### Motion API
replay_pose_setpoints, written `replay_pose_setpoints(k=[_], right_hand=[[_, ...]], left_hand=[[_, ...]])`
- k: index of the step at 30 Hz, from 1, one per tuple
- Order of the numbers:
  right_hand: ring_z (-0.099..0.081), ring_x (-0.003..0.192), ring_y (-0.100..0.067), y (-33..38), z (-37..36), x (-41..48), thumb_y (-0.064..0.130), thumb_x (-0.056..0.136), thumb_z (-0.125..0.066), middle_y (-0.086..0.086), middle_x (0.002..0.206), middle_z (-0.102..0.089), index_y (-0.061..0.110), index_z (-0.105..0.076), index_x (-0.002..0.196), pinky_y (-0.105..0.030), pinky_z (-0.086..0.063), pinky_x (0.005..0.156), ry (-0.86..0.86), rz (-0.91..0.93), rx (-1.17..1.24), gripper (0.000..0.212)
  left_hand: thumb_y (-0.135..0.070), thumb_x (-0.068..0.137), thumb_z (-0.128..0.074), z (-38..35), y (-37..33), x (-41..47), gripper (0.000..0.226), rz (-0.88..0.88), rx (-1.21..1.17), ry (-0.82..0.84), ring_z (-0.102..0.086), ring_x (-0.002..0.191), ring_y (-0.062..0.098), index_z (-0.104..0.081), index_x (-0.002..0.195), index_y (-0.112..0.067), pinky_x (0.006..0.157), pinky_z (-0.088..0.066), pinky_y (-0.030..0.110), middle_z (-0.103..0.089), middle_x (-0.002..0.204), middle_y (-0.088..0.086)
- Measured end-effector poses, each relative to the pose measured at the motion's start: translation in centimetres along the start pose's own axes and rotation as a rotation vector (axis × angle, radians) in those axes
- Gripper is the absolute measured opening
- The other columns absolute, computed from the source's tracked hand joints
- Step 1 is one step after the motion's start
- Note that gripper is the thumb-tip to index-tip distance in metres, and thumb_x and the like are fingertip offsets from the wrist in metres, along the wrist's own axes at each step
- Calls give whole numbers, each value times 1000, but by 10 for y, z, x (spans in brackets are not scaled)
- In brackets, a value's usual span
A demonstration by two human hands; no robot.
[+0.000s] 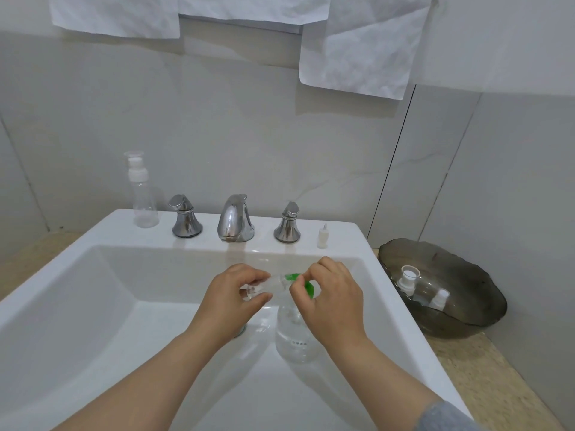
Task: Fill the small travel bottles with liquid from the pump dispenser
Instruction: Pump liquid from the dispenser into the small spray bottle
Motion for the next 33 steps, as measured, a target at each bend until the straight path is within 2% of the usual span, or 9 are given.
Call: replay_pose_setpoints(k=[4, 8, 12, 17, 20, 24, 33], right_hand=[[-44, 63, -14, 1, -1, -1, 35, 77, -49, 8, 64, -45, 18, -51, 60, -28, -36, 43, -7, 10, 3, 24], [-47, 69, -14, 3, 3, 1, 35, 79, -50, 9, 66, -51, 19, -57, 62, -29, -42, 48, -30, 52, 4, 24], [-52, 78, -13, 3, 9, 2, 33, 81, -52, 12, 76, -62, 20, -67, 72, -24, -44, 56, -56, 106, 21, 21], [-55, 79, -14, 4, 6, 2, 31, 81, -52, 10, 79, -64, 18, -70, 77, -26, -47, 57, -55, 119, 33, 22], [-52, 77, -13, 3, 6, 2, 32, 80, -52, 11, 77, -61, 19, -68, 76, -24, -44, 55, -49, 99, 36, 21], [-44, 70, -14, 4, 3, 3, 34, 79, -49, 10, 71, -48, 18, -55, 68, -25, -35, 49, -23, 57, 27, 20], [-42, 63, -15, 3, -1, -1, 36, 76, -49, 10, 67, -41, 17, -50, 63, -27, -35, 46, 15, 31, 20, 23]], left_hand=[[-12, 74, -78, 1, 0, 0, 27, 2, 6, 0, -60, 88, 3, -71, 93, -29, 84, -55, 33, -63, 91, -9], [-12, 74, -78, 3, -3, 0, 27, -3, -8, -23, -61, 89, 4, -70, 92, -31, 84, -55, 34, -63, 91, -11], [-12, 74, -78, 5, -7, 1, 26, -22, -11, -61, -62, 89, 6, -71, 95, -26, 84, -56, 33, -64, 93, -11], [-13, 74, -79, 6, -6, 1, 26, -34, 12, -74, -62, 90, 6, -72, 97, -23, 83, -55, 34, -64, 93, -11], [-13, 74, -79, 6, -7, 1, 27, -41, 16, -75, -62, 90, 6, -72, 98, -23, 83, -55, 35, -64, 93, -11], [-13, 75, -78, 4, -7, 1, 26, -43, 9, -57, -62, 91, 7, -72, 98, -22, 84, -55, 35, -63, 94, -11], [-13, 75, -77, -1, -1, 0, 28, -36, 78, 19, -61, 90, 8, -72, 102, -19, 85, -54, 37, -62, 92, -5]])
Point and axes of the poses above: each hand's wrist, its own x-axis towards the middle knuckle, its own z-axis out of the back of the hand, y = z × x, the point moved 6 cm from there along x, towards the middle knuckle
